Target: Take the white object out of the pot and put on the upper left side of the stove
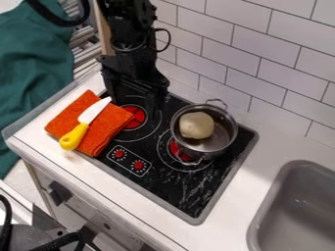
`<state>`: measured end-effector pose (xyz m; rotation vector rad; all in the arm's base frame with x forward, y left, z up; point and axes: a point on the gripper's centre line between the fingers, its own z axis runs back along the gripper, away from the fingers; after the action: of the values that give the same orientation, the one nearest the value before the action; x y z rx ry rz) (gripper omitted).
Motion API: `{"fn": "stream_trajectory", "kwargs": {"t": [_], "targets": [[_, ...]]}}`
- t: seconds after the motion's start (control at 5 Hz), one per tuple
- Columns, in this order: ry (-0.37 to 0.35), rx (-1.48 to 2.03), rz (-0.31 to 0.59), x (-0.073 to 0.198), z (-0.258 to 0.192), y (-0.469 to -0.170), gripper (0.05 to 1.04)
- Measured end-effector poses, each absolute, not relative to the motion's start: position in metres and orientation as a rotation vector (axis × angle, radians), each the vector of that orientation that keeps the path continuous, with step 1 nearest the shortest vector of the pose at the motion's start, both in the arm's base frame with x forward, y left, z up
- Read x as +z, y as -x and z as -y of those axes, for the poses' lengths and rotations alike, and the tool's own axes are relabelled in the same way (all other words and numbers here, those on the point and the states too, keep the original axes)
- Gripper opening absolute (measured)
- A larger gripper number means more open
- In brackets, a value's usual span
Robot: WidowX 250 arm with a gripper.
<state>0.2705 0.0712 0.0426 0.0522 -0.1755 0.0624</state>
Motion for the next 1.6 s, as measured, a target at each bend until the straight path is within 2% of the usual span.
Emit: {"fn": "stream_trajectory", "kwargs": {"t": [0.2, 1.0, 1.6], "targets": [[-0.044, 0.070, 0.143, 0.034, -0.070, -0.267, 1.011], [-0.004, -0.057, 0.115, 0.004, -0.017, -0.338, 1.011], [0.050, -0.046, 0.062, -0.008, -0.009, -0.336, 1.011]]}}
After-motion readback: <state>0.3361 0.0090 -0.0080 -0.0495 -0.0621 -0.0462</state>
